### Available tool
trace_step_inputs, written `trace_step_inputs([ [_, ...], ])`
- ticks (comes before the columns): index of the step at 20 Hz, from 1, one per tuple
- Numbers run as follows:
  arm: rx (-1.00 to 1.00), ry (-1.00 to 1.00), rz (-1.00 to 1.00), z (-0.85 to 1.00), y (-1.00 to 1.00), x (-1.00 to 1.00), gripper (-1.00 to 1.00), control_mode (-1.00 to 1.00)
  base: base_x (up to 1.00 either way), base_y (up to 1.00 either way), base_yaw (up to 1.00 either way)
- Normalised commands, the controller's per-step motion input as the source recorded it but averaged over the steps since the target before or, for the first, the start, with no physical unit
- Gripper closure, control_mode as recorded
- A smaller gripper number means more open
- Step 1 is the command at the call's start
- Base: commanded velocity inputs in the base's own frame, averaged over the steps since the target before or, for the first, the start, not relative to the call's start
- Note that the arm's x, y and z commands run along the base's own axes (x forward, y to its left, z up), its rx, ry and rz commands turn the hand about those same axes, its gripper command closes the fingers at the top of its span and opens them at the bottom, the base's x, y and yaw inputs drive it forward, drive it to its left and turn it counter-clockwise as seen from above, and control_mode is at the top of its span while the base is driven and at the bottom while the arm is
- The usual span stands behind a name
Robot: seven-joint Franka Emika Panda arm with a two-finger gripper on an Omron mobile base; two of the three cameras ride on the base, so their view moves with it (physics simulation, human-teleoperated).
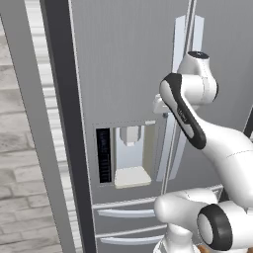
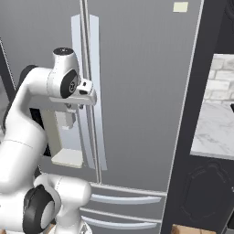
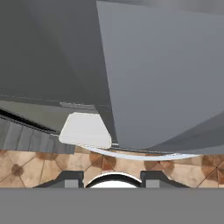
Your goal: Retrieve the peach and kiwi from the fridge and place them into the bowl on the dining table.
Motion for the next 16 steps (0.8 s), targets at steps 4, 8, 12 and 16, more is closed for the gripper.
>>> trace_step_inputs([
  [4,0.0,-0.01,0.0,0.0,0.0,-0.17,-1.0,-1.0,0.0,0.0,0.0],
  [8,0.0,-0.05,0.0,-0.04,-0.03,-0.38,-1.0,-1.0,0.0,0.0,0.0],
  [12,0.0,-0.13,0.0,-0.11,-0.12,-0.5,-1.0,-1.0,0.0,0.0,0.0],
  [16,0.0,-0.16,0.0,-0.24,-0.09,-0.45,-1.0,-1.0,0.0,0.0,0.0],
])
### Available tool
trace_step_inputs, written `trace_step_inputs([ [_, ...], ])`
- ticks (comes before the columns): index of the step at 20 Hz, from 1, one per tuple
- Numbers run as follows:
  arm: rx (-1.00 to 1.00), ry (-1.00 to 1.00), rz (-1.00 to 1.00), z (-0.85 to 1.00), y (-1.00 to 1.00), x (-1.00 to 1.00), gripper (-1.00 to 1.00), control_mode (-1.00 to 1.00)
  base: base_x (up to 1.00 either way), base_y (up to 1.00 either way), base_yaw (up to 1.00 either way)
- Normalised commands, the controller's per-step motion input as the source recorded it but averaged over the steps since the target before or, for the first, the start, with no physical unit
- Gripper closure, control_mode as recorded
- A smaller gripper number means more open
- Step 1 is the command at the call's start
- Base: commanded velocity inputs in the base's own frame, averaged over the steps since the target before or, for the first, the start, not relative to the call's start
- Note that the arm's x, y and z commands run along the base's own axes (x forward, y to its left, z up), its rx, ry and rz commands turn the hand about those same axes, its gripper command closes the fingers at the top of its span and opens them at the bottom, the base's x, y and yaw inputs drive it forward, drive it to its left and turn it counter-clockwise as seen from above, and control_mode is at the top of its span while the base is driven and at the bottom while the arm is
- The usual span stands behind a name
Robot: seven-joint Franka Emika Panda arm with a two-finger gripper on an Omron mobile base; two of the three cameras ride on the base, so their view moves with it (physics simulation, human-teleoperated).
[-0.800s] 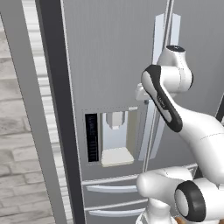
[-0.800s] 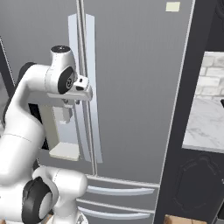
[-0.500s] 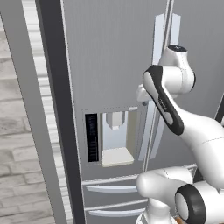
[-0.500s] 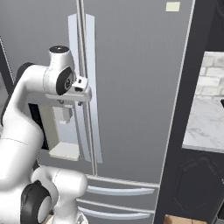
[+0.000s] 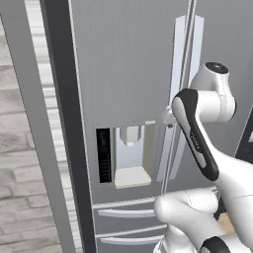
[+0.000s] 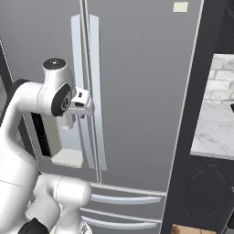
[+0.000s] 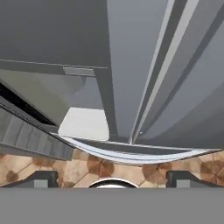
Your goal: Retrieve the peach and kiwi from the fridge and place them into the bowl on the dining table.
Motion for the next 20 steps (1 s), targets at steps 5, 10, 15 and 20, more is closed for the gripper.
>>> trace_step_inputs([
  [5,0.0,-0.16,0.0,-0.31,-0.02,-0.25,-1.0,-1.0,0.0,0.0,0.0],
  [10,0.0,-0.11,0.0,-0.23,-0.01,-0.16,-1.0,-1.0,0.0,0.0,0.0],
  [15,0.0,-0.06,0.0,-0.15,0.0,-0.19,-1.0,1.0,-0.05,0.0,0.0],
  [20,0.0,0.0,0.0,0.0,0.0,0.0,-1.0,1.0,-0.31,-0.08,0.0],
])
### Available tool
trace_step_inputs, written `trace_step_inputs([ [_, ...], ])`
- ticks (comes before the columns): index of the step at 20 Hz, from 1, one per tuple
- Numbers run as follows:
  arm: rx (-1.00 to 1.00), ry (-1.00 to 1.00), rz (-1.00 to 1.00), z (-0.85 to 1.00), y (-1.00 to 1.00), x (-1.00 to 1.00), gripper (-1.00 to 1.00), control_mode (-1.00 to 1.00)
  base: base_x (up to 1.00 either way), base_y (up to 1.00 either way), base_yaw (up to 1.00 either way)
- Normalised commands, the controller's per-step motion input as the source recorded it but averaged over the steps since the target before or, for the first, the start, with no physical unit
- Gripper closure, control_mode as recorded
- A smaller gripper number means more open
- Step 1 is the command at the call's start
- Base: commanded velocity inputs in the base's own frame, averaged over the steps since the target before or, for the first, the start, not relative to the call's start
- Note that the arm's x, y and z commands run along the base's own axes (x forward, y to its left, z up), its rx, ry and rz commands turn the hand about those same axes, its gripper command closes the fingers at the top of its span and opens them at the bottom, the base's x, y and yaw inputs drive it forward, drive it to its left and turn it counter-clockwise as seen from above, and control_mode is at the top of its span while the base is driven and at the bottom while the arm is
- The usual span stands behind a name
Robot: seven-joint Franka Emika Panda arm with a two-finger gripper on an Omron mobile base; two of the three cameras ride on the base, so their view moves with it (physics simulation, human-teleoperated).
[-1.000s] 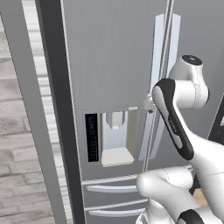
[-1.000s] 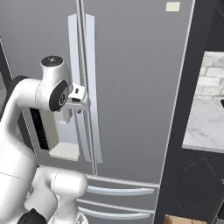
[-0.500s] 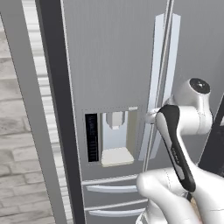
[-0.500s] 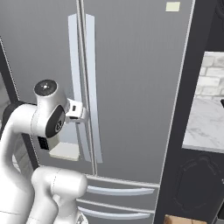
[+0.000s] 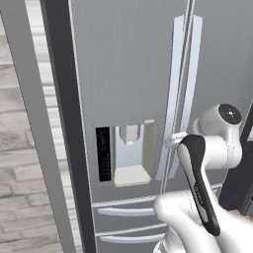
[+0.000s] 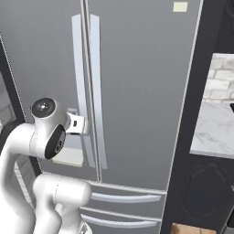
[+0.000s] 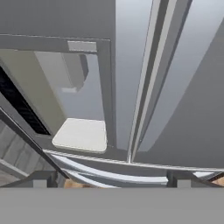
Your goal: Retrieve the peach and kiwi from the fridge and place them into the bowl on the dining table.
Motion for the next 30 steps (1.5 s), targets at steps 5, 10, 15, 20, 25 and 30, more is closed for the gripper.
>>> trace_step_inputs([
  [5,0.0,0.0,0.0,0.0,0.0,0.0,-1.0,1.0,-0.39,-0.19,0.0],
  [10,0.0,0.0,0.0,0.0,0.0,0.0,-1.0,1.0,-0.45,-0.22,0.0],
  [15,0.0,0.0,0.0,0.0,0.0,0.0,-1.0,1.0,-0.47,-0.18,0.0],
  [20,0.0,0.0,0.0,0.0,0.0,0.0,-1.0,1.0,-0.43,-0.17,0.0],
  [25,0.0,0.0,0.0,0.0,0.0,0.0,-1.0,1.0,-0.37,-0.25,0.0],
  [30,0.0,0.0,0.0,0.0,0.0,0.0,-1.0,1.0,-0.31,-0.31,0.0],
])
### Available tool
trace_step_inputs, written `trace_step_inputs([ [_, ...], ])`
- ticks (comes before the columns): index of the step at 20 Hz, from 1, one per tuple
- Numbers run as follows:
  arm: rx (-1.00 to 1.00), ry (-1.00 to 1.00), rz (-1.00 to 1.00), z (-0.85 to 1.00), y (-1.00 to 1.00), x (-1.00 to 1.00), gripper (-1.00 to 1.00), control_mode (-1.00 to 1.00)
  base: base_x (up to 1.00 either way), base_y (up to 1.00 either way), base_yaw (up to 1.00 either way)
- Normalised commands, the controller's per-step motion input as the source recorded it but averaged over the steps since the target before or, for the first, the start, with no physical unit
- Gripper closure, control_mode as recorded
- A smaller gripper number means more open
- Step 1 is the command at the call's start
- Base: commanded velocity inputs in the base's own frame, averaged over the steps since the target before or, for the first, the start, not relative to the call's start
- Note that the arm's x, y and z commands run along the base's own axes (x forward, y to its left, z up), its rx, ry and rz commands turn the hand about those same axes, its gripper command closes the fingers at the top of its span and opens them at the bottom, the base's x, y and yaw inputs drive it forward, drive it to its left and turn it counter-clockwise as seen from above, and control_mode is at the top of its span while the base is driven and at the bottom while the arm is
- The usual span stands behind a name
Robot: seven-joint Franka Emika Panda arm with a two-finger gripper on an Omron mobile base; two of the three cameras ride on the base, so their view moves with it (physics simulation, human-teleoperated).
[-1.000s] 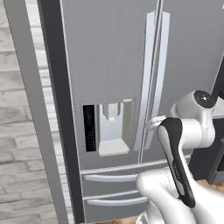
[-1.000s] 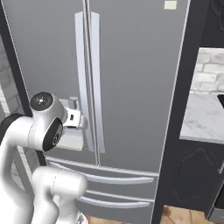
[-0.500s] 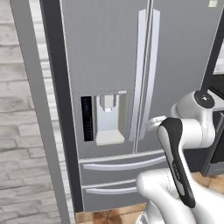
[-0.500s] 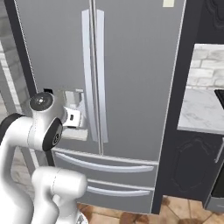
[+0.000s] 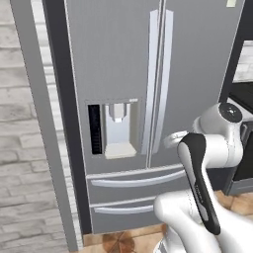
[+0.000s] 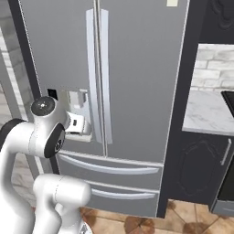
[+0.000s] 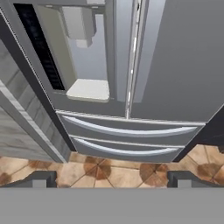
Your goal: Retrieve the peach and kiwi from the fridge and place them into the bowl on the dining table.
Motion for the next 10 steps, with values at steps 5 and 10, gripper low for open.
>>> trace_step_inputs([
  [5,0.0,0.0,0.0,0.0,0.0,0.0,-1.0,1.0,-0.33,-0.34,0.0],
  [10,0.0,0.0,0.0,0.0,0.0,0.0,-1.0,1.0,-0.37,-0.18,0.0],
])
